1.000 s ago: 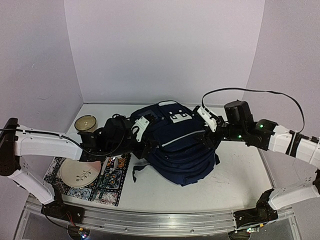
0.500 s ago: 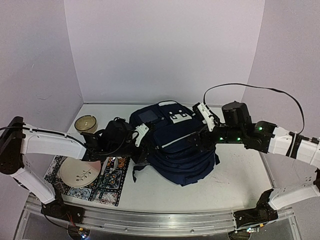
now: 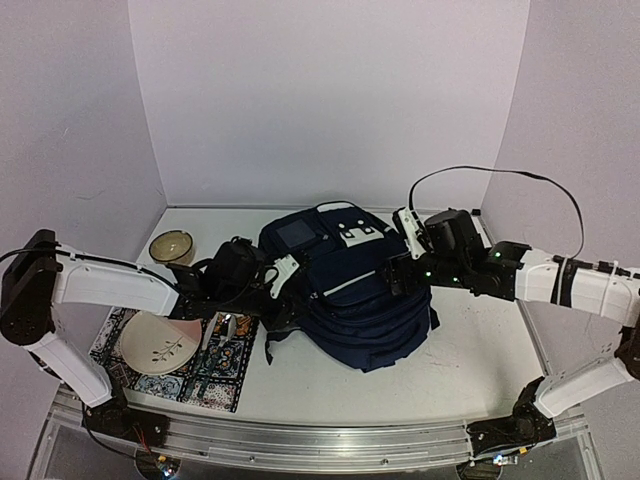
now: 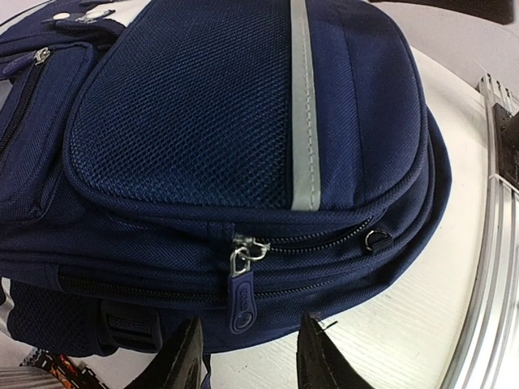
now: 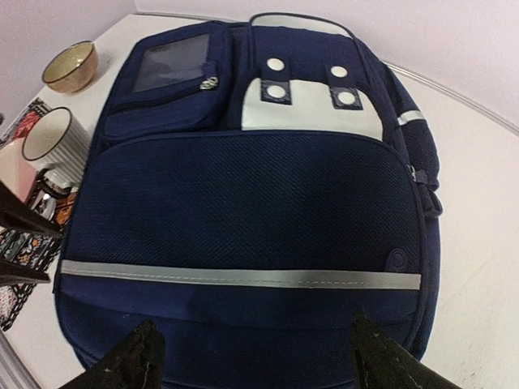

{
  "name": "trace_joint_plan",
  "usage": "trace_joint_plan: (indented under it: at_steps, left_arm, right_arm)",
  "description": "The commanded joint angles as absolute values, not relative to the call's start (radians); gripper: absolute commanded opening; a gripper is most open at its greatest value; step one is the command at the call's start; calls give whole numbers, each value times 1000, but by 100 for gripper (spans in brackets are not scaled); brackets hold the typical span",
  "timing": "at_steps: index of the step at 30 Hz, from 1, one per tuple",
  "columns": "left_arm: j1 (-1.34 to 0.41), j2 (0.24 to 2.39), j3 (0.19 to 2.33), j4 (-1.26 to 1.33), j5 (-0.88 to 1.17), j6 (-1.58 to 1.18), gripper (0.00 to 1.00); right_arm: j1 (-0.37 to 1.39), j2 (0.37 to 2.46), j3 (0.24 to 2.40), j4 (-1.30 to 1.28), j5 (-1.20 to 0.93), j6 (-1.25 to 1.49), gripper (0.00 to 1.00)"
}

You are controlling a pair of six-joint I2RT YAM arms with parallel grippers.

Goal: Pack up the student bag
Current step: Hold the second largest pocket of the student bag, then grab the second largest pocket of the student bag.

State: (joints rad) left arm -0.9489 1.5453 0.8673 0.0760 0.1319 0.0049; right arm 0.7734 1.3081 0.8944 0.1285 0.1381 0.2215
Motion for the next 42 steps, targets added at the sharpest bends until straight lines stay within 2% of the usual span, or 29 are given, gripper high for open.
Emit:
trace_joint_plan:
  at_steps: [1, 9, 16, 18, 21, 34, 42]
  left_arm:
    - [-941, 1559, 888, 70, 141, 17, 40]
    - [-931, 1614, 925, 76, 179, -25, 34]
    - [-931, 1617, 934, 81, 205, -48, 15]
    - [-931, 1607, 929, 83, 218, -55, 15]
    - [-931, 1598, 921, 90, 217, -56, 23]
    - [-921, 1620, 959, 110, 210, -55, 27]
    - [-919, 1622, 956, 111, 245, -64, 10]
  right_arm:
    - [754, 1328, 916, 144, 200, 274, 78]
    - [750, 1347, 896, 167, 180, 283, 78]
    - [750, 1400, 891, 186, 142, 295, 78]
    - [750, 1409, 888, 193, 129, 296, 77]
    - [750, 1416, 884, 204, 112, 297, 77]
    - [751, 1415, 875, 213, 79, 300, 76]
    - [751, 1423, 874, 219, 65, 304, 75]
